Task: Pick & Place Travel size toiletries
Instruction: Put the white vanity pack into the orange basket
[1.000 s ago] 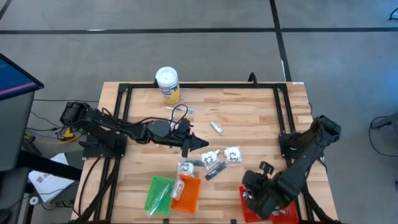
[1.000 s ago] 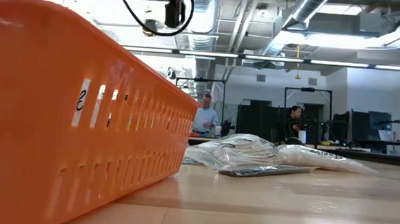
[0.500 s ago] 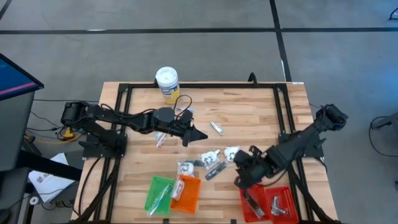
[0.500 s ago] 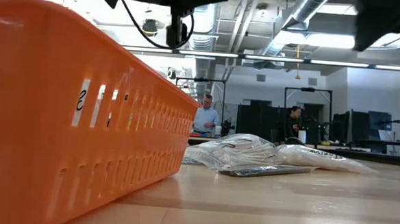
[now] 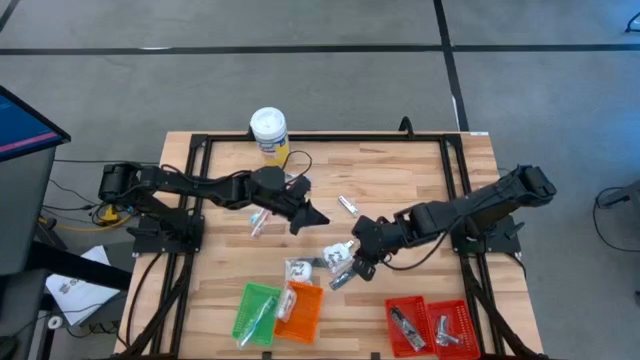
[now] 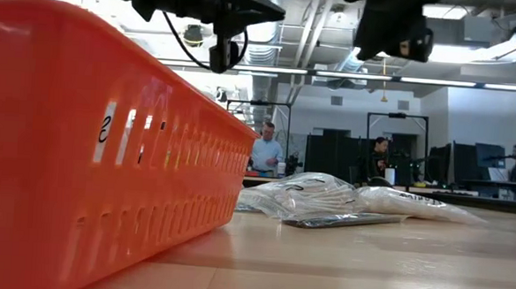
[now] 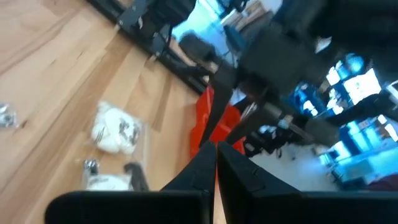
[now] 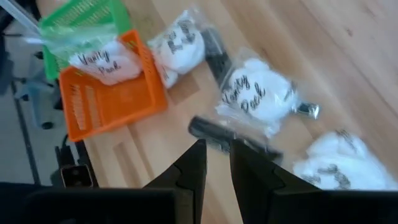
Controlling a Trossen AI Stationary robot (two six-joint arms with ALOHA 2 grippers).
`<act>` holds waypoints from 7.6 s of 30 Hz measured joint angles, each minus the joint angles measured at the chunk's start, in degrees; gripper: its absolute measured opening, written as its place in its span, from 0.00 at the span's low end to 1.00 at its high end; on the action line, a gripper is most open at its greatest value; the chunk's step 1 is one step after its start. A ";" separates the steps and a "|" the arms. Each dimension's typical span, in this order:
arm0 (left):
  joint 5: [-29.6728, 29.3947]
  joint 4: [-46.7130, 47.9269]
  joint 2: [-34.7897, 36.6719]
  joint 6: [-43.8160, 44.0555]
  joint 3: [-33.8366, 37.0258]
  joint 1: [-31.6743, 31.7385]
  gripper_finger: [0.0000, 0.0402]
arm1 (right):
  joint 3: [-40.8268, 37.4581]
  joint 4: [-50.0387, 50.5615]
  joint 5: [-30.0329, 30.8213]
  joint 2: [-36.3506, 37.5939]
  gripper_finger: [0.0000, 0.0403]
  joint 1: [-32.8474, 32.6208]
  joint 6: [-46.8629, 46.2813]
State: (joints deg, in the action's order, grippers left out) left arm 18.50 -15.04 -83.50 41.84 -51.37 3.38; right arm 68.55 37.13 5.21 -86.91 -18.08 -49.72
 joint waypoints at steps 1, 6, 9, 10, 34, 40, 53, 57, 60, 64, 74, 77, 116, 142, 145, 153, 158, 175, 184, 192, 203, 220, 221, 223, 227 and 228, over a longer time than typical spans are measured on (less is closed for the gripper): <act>0.00 0.81 0.00 -0.53 0.00 -0.02 0.02 | -0.70 -1.49 -0.94 0.00 0.16 0.69 0.07; 0.00 3.33 0.00 -0.93 0.00 -0.55 0.02 | -7.58 -13.49 -7.30 0.85 0.16 3.13 -3.84; 0.00 4.02 0.00 -1.52 0.00 -1.14 0.02 | -11.95 -18.95 -8.51 0.90 0.16 3.29 -9.07; 0.01 4.29 0.00 -1.59 0.00 -1.28 0.02 | -13.09 -19.50 -8.58 0.95 0.16 3.08 -11.58; 0.00 6.53 0.00 -5.63 0.02 -0.68 0.02 | -15.36 -0.11 -3.28 5.16 0.16 -8.08 11.01; -0.11 6.53 0.00 -7.01 0.11 -0.68 0.02 | -15.36 1.65 1.19 0.60 0.16 -8.96 12.19; -0.26 6.51 0.00 -7.10 0.11 -0.39 0.02 | -15.36 4.70 4.04 -4.31 0.24 -8.92 12.92; -0.81 6.53 0.00 -7.10 0.13 -0.39 0.02 | -15.36 3.73 5.33 -4.33 0.38 -8.97 15.69; -1.13 6.53 0.00 -7.12 0.13 -0.39 0.02 | -15.36 3.56 6.37 -4.32 0.50 -9.08 17.27; -1.14 6.53 0.00 -7.11 0.13 -0.39 0.02 | -15.72 2.39 7.09 -4.72 0.61 -9.34 19.10; -1.20 6.44 0.00 -7.07 0.72 -0.39 0.02 | -16.58 0.72 7.72 -7.21 0.61 -9.99 19.68; -1.42 6.42 0.00 -6.99 1.81 -0.30 0.02 | -18.20 -2.30 7.74 -7.19 0.58 -9.88 19.74; -4.64 -7.72 0.30 1.77 3.54 -0.24 0.02 | -21.50 -8.61 15.26 18.75 0.00 4.11 -10.03; -15.00 -5.20 2.86 21.62 3.08 6.80 0.52 | 8.99 -5.01 21.85 -3.19 0.00 14.35 -1.19; -15.16 -3.54 2.86 21.66 3.08 6.80 0.56 | 16.97 1.01 21.86 -8.17 0.00 13.89 3.84; -15.64 -3.08 3.61 22.17 3.08 6.82 0.53 | 26.15 6.64 21.87 -13.22 0.00 12.91 12.14; -16.19 -3.32 4.51 22.06 3.16 7.30 0.51 | 26.21 10.63 22.81 -13.20 0.00 12.45 12.85; -15.08 -3.40 4.48 22.78 3.08 7.96 0.23 | 26.19 10.01 25.32 -13.20 0.00 12.17 12.20; -13.94 -3.39 4.48 21.65 3.10 7.96 0.02 | 26.17 10.01 24.66 -13.20 0.00 12.56 12.23; -13.54 -3.31 4.48 21.62 3.15 7.96 0.00 | 26.16 10.02 21.65 -13.19 0.11 12.21 13.58; -10.00 -3.43 4.61 21.14 3.15 9.12 0.00 | 29.97 11.87 21.29 -9.49 0.52 8.61 21.11; 22.31 -3.48 4.72 25.43 3.15 4.14 0.00 | 30.87 11.87 21.41 1.41 0.65 3.07 23.91; 22.39 -3.46 4.72 26.50 3.15 2.76 0.00 | 30.87 11.70 21.16 1.65 0.65 2.54 23.18; 21.63 -3.41 4.72 28.82 3.15 -0.29 0.00 | 30.87 11.12 20.68 2.02 0.65 1.75 20.71; 14.20 -3.39 4.72 34.71 3.15 -7.26 0.00 | 30.85 8.91 20.40 2.16 0.65 -1.37 19.55; 11.78 -3.40 4.72 36.41 3.15 -9.06 0.00 | 30.83 8.11 20.40 2.33 0.65 -2.67 20.24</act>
State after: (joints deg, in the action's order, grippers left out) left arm 30.28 -18.44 -78.78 78.25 -48.23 -5.68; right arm 99.37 45.24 25.61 -84.59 -20.75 -29.48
